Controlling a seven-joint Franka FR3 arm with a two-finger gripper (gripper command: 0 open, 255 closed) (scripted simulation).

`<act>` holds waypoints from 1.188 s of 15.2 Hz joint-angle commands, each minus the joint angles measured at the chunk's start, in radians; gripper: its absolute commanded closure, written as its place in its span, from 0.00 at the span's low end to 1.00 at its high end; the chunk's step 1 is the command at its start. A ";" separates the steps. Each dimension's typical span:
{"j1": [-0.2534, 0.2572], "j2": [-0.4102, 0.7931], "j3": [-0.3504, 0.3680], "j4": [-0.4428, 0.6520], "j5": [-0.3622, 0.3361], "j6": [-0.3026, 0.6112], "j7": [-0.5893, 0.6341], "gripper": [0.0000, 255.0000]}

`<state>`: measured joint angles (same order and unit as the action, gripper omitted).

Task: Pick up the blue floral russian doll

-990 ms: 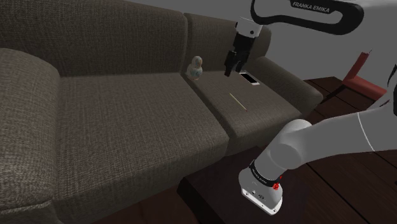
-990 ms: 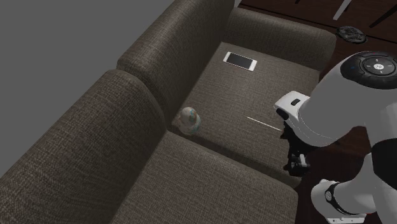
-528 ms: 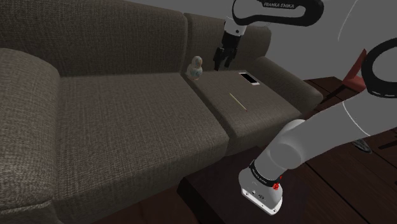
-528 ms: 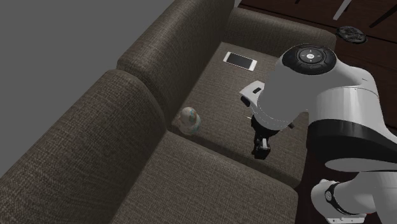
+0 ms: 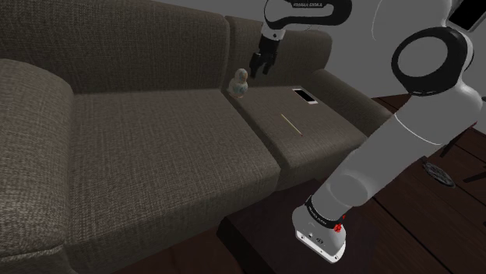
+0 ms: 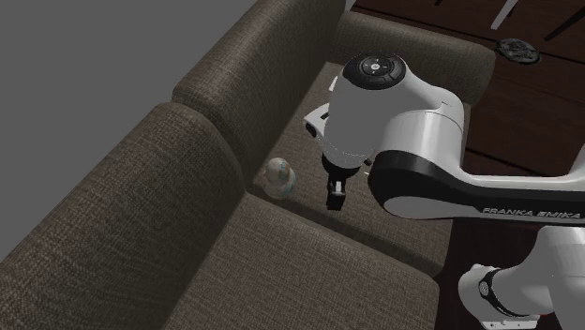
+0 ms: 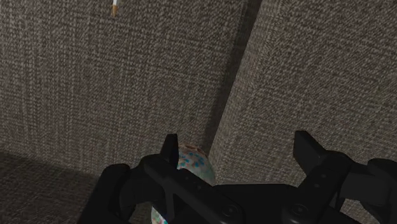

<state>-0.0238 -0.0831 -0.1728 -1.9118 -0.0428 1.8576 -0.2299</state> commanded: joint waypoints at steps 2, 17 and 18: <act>-0.010 0.111 -0.014 0.108 0.016 0.022 -0.032 0.00; -0.058 0.448 -0.026 0.430 0.081 0.087 -0.109 0.00; -0.058 0.449 -0.026 0.418 0.081 0.100 -0.109 0.00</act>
<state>-0.0818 0.3637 -0.1988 -1.4860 0.0381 1.9469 -0.3394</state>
